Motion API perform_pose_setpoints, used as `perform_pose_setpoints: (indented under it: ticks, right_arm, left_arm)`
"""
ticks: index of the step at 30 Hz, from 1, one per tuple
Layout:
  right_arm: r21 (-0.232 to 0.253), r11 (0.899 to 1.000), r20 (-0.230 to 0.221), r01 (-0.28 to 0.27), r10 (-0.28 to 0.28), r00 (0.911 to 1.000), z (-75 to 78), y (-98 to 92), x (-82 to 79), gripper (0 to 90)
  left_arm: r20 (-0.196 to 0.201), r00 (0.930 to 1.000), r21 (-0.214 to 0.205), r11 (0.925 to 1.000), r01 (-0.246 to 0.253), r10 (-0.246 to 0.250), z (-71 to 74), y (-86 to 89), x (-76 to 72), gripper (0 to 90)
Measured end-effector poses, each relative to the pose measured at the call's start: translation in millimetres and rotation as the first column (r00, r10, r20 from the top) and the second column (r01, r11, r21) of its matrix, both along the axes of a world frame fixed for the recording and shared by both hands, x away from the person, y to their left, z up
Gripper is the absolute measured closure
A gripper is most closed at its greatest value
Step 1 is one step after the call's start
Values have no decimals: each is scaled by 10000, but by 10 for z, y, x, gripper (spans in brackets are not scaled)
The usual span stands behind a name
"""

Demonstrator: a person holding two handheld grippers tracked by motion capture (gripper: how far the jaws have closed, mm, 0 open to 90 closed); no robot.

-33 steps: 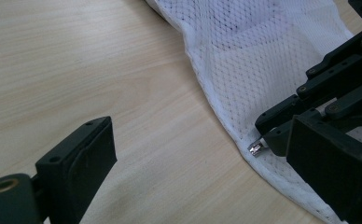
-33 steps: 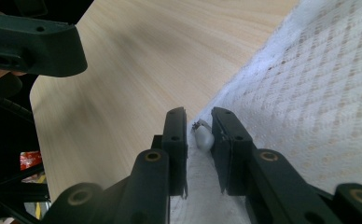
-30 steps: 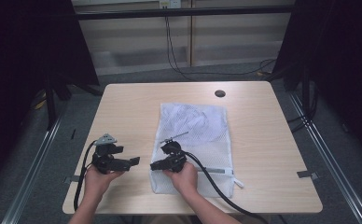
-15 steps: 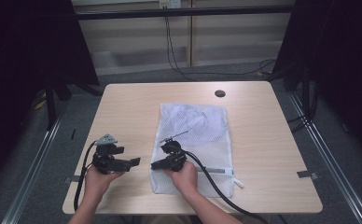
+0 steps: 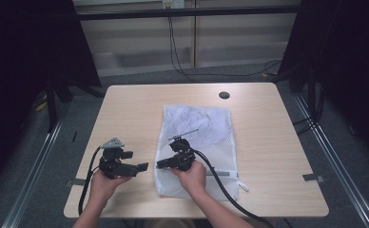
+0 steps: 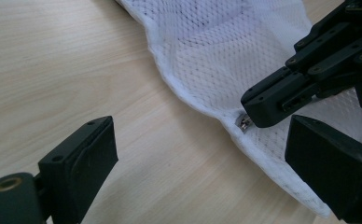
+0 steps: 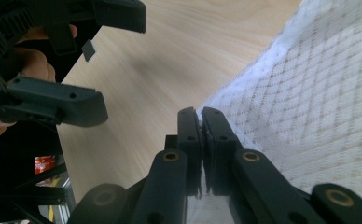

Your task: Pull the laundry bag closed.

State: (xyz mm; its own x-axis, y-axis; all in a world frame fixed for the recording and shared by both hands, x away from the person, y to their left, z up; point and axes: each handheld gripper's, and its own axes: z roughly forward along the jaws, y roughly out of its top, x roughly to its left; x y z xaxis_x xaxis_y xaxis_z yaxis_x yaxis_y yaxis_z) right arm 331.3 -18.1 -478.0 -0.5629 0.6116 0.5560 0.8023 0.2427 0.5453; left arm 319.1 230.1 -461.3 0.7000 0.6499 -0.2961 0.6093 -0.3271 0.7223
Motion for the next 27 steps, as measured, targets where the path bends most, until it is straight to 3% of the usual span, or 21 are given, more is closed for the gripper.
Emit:
perform_pose_setpoints:
  ticks: [8,11,27]
  right_arm:
    - [38,10000,158,85,-86,9998,63,-60,-8,868]
    - [83,9999,200,128,-130,9997,81,-75,-13,868]
    - [179,9995,420,258,-266,9988,156,-144,-23,868]
  left_arm:
    - [-557,9978,-151,9993,347,-355,-23,-118,-10,90]
    - [-629,9968,-456,9979,470,-498,-21,-159,-19,91]
    - [-1071,9881,-385,9935,1069,-1105,-77,-356,-56,107]
